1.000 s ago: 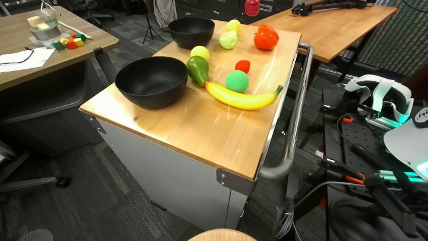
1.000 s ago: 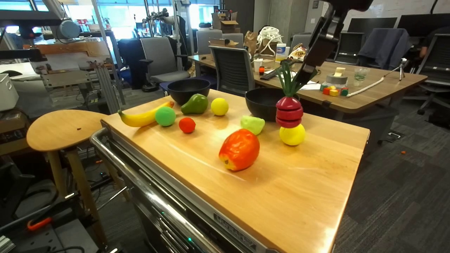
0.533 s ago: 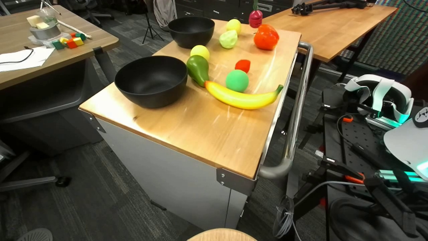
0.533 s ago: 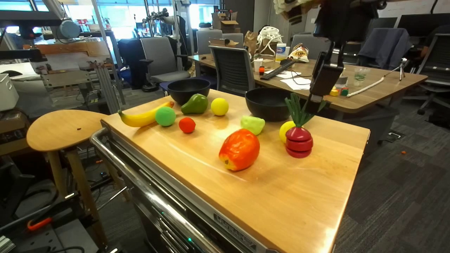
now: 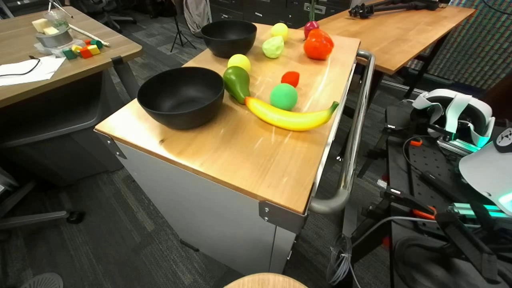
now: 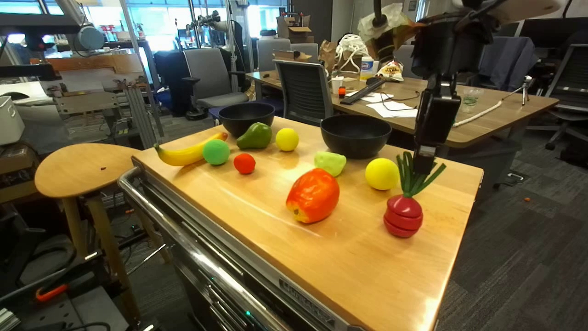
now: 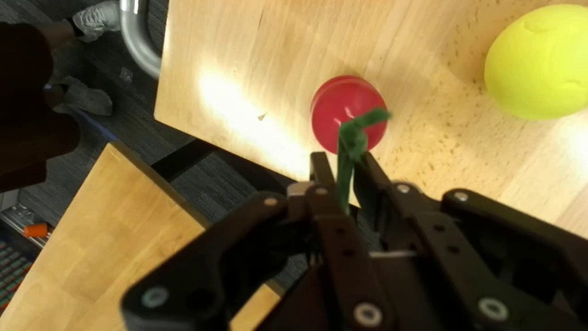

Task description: Take the fruit and vegetable toys out of the black bowls and put them on the counter

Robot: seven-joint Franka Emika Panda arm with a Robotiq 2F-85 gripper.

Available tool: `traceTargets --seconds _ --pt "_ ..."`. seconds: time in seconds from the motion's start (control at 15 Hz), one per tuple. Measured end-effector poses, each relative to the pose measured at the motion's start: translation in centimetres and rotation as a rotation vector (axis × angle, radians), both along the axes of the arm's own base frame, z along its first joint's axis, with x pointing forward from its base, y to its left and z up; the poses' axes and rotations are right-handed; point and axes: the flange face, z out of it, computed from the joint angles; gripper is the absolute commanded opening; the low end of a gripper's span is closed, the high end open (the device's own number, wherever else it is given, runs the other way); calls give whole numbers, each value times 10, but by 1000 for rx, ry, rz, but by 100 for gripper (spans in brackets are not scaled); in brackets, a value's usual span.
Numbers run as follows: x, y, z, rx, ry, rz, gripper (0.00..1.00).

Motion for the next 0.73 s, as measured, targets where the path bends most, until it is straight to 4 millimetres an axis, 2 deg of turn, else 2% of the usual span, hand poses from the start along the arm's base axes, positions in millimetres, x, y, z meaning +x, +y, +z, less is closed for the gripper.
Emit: traceTargets --seconds 0.2,0.33,0.4,0.47,0.53,0.67,0.73 --pt "2 1 17 -13 -27 10 76" --pt "2 4 49 -27 -92 35 91" --pt "0 6 72 -32 -137 51 99" --pt "-4 9 98 -35 -183 67 100" --pt "-10 11 124 -33 -228 80 89" --pt "-26 17 174 -30 -314 106 100" --pt "-33 20 188 -30 -336 111 100"
